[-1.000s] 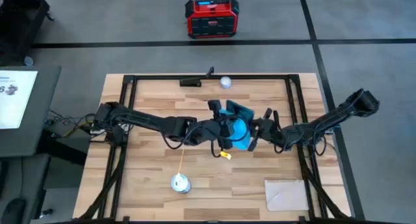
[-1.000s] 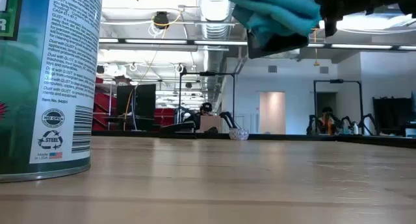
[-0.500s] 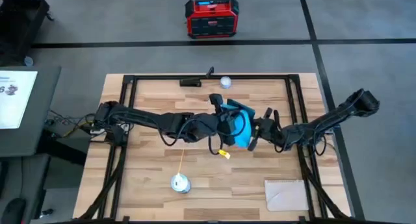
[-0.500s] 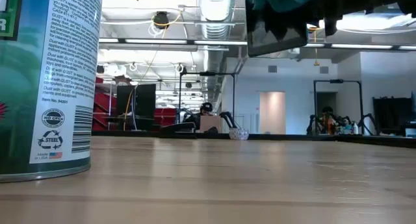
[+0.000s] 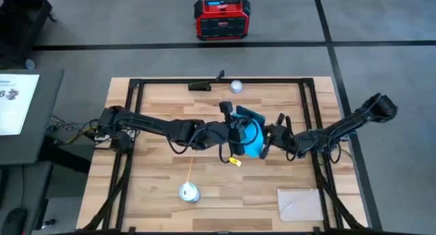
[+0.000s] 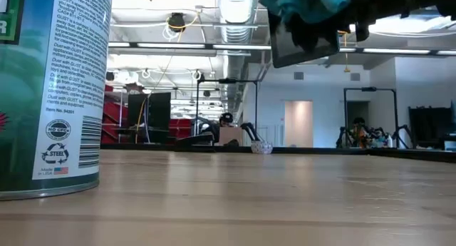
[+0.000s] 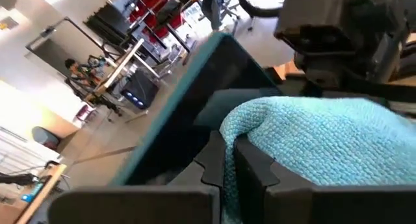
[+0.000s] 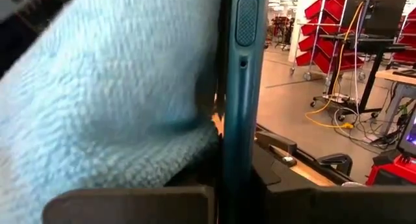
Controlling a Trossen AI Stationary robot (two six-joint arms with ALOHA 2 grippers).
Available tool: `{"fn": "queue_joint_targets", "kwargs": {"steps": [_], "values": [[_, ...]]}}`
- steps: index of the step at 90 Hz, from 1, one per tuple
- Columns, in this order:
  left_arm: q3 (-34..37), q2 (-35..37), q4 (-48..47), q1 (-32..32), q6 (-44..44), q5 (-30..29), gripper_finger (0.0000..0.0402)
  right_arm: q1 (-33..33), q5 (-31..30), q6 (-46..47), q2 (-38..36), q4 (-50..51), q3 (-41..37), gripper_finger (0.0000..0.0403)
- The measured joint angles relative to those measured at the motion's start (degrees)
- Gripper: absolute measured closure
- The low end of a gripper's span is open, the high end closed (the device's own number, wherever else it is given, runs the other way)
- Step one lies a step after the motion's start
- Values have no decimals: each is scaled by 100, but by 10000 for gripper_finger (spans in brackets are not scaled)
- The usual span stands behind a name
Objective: Apply microfiber cloth
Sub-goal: Wipe the front of the black tablet using blue microfiber cloth
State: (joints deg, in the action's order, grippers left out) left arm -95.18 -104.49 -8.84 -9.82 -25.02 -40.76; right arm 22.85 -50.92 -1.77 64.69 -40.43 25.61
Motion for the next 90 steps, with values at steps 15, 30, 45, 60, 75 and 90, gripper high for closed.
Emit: {"fn": "queue_joint_targets", "kwargs": {"steps": [15,30,45,60,75,90], "values": [[66,-13,28,22,58,11,401,0,-3,4,-2,-18,0,394],[-32,-25,298,68,-354,16,401,-2,-59,40,-15,-79,2,394],[-277,-26,374,68,-667,16,401,-2,-43,47,-17,-50,7,394],[-431,-24,398,70,-825,14,401,-2,-21,47,-14,-31,7,394],[-445,-16,93,70,-662,-2,401,-2,-25,45,-4,50,4,394],[-275,2,-195,79,-253,-35,401,0,-239,-123,0,70,0,394]]}}
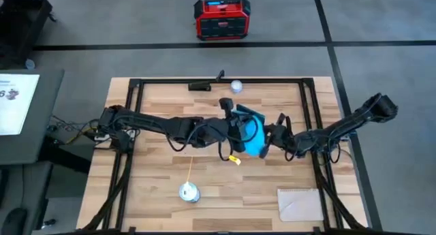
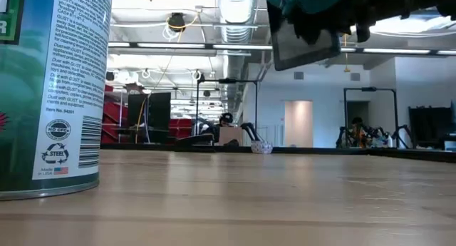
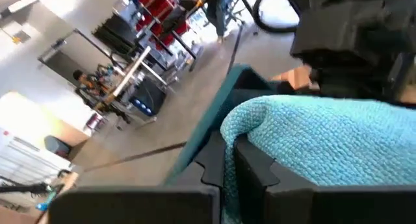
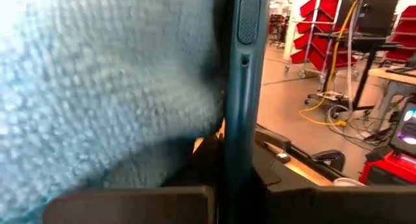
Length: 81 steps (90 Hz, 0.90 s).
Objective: Apply microfiber cloth
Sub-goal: Wipe the front of the black tablet using blue microfiber cloth
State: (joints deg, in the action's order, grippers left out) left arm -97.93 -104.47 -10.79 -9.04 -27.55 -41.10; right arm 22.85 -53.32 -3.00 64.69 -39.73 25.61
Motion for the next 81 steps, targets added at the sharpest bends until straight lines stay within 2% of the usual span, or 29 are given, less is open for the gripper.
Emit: {"fn": "queue_joint_targets", "kwargs": {"steps": [27,81], "values": [[437,-15,112,2,325,-11,401,-7,-44,-358,-22,-481,0,394],[452,-63,31,7,680,31,401,4,-48,-520,-28,-761,0,394]]}}
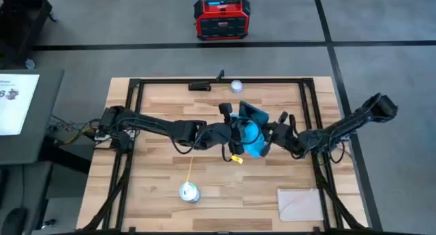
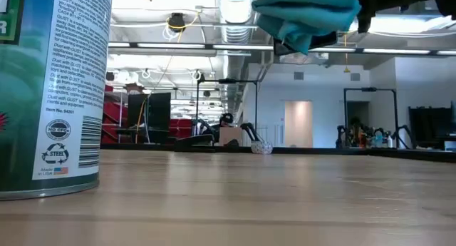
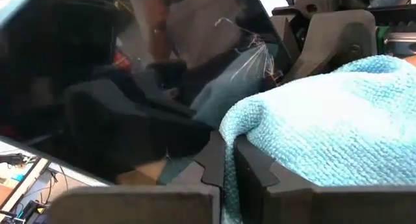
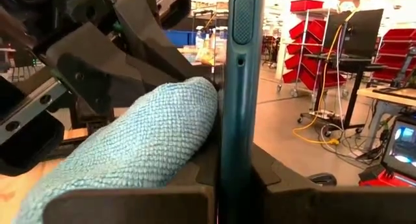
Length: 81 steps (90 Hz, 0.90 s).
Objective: Apply microfiber cloth
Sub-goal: Wipe the front of the black tablet using blue microfiber cloth
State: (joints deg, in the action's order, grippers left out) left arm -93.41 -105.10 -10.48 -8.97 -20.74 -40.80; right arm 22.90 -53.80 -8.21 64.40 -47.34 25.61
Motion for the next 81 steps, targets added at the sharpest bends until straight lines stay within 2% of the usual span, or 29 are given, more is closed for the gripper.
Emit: {"fn": "queue_joint_targets", "kwargs": {"steps": [16,27,40,81], "values": [[24,0,-73,0,113,64,401,0,2,0,0,-10,0,394],[435,0,557,0,70,136,401,0,-5,0,0,-3,0,394],[748,-2,875,0,156,186,401,0,1,2,0,-35,0,394],[1213,-7,1095,7,542,293,401,44,9,-85,-2,-159,4,394]]}}
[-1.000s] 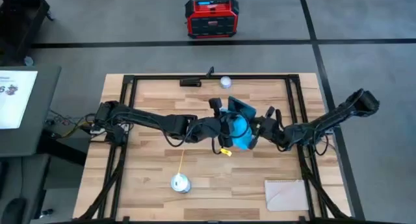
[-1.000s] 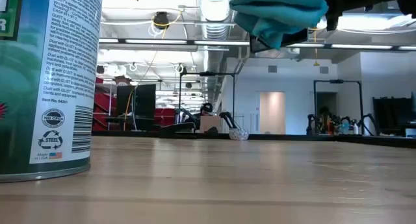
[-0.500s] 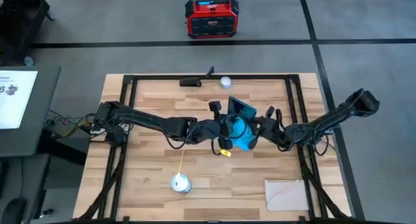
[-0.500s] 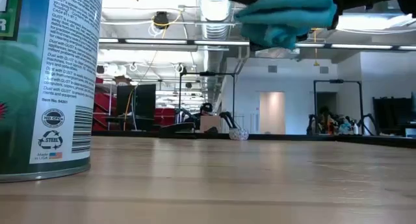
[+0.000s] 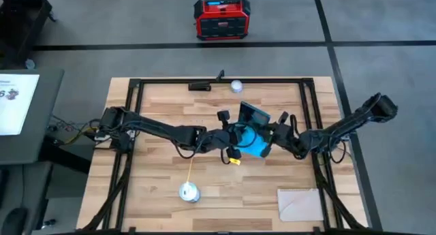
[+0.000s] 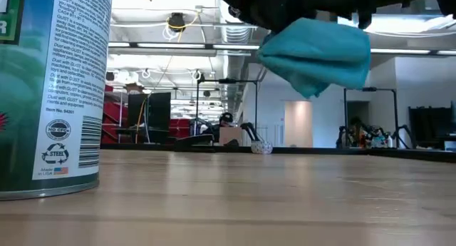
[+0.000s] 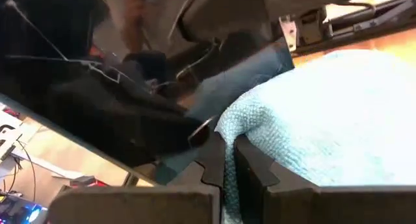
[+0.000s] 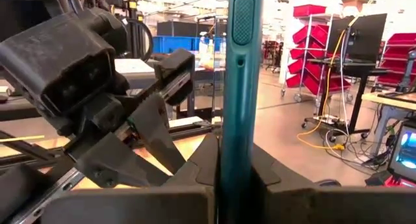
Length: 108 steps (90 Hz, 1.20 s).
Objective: Apply microfiber cloth
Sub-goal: Wipe the front of the black tablet using blue microfiber cloth
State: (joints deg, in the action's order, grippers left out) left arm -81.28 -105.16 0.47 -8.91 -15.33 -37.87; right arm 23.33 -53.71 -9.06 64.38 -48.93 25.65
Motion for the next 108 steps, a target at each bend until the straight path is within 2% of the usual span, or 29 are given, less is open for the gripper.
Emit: {"fn": "queue_joint_targets", "kwargs": {"steps": [46,77,108], "values": [[35,0,-275,-7,129,166,401,35,-7,-22,0,20,0,394],[974,7,967,-48,790,920,401,33,-9,-42,0,20,0,394],[1573,9,1326,-160,1169,905,401,33,-13,-42,0,25,0,394]]}}
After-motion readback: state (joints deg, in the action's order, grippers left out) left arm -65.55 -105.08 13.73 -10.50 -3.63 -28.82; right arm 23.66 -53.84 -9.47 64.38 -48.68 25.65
